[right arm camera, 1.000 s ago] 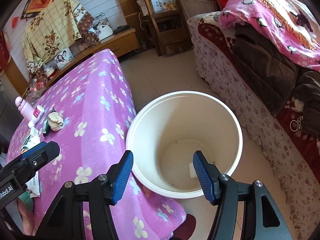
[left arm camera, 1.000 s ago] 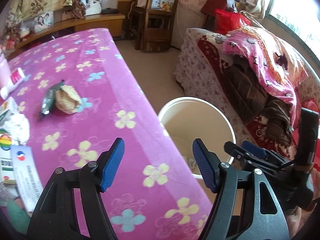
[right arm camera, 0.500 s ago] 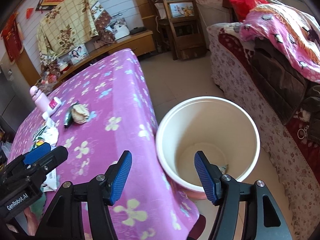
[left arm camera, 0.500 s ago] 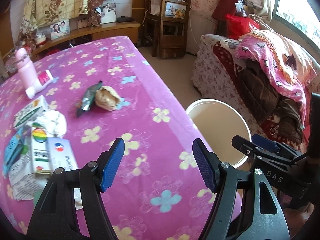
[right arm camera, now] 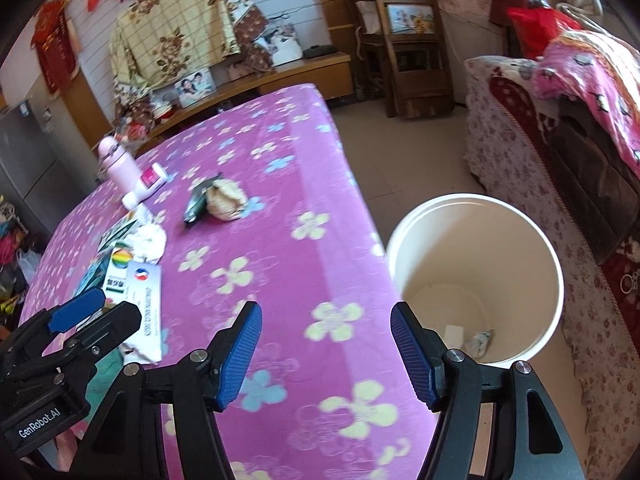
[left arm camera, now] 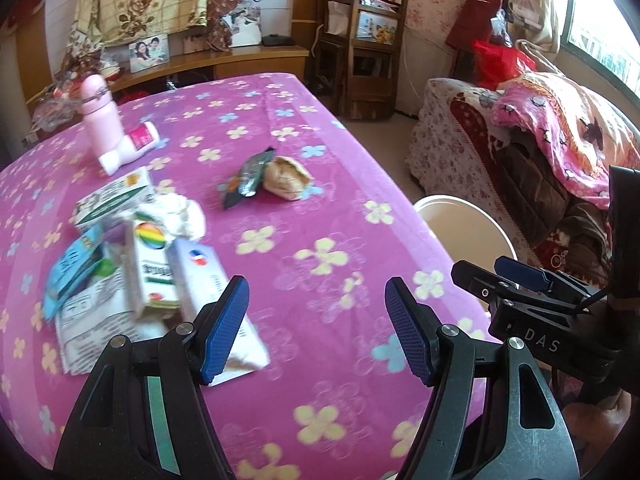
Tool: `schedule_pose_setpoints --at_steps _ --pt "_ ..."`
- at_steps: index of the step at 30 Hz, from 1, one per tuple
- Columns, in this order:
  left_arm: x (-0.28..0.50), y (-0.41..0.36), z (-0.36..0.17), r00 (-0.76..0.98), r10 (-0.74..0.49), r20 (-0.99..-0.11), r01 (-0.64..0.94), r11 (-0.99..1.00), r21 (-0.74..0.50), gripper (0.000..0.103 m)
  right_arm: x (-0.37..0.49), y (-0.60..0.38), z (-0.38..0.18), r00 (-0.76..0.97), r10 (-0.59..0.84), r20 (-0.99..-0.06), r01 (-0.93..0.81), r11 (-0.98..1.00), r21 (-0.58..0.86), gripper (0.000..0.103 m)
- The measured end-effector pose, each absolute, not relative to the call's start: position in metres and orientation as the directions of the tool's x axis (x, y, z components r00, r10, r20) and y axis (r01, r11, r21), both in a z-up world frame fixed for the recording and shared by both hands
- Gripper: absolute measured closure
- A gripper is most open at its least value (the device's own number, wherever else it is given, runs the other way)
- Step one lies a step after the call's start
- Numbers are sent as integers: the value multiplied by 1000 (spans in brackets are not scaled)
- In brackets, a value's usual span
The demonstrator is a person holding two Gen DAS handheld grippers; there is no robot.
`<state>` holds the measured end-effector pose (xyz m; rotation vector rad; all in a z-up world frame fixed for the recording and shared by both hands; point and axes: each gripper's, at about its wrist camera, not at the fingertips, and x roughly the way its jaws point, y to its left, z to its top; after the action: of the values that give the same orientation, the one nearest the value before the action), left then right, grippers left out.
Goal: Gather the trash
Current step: 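Move both tools back over the table toward the remaining trash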
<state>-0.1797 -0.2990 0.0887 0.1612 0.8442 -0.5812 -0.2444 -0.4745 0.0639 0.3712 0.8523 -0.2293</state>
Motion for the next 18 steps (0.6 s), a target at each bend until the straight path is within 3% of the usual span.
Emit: schedule_pose_setpoints --at_steps 18 --pt "-172 -216 89 581 -347 -736 435 897 -79 33 -217 -399 67 628 29 -778 206 957 202 37"
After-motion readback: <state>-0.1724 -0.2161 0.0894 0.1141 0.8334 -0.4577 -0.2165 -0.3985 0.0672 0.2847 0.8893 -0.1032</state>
